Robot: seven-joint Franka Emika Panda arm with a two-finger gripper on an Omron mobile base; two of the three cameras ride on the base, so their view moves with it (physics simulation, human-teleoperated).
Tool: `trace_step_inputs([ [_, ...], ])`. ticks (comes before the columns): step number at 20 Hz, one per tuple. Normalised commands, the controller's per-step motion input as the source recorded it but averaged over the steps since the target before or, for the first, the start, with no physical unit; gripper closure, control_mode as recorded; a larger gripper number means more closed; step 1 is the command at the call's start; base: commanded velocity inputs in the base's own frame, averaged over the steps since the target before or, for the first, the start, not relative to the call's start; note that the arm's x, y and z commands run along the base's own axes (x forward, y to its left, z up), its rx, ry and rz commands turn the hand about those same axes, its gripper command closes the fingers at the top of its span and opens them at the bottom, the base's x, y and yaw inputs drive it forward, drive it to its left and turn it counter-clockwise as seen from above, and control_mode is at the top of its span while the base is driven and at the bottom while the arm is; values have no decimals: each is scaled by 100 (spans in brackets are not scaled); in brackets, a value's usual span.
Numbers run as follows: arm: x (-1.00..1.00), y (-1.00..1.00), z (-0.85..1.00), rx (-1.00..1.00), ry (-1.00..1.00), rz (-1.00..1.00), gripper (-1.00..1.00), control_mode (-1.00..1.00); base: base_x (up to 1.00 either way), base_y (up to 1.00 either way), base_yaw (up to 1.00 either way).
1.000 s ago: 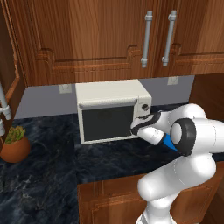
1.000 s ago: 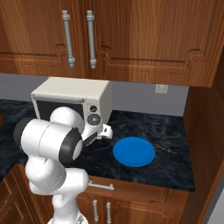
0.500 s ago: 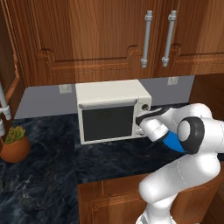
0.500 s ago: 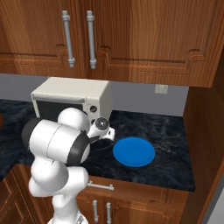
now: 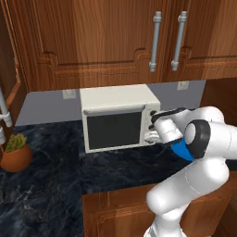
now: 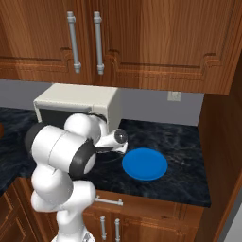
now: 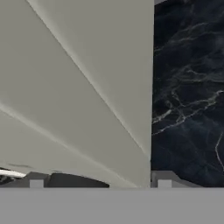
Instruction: Pick up the bagel from the plate, place it on the toaster oven rack, close the door, and set the timer.
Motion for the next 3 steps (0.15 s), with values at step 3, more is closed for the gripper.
trace_step_inputs([
  [3, 17, -68, 0, 5, 0, 0, 100, -100, 0, 0, 0],
])
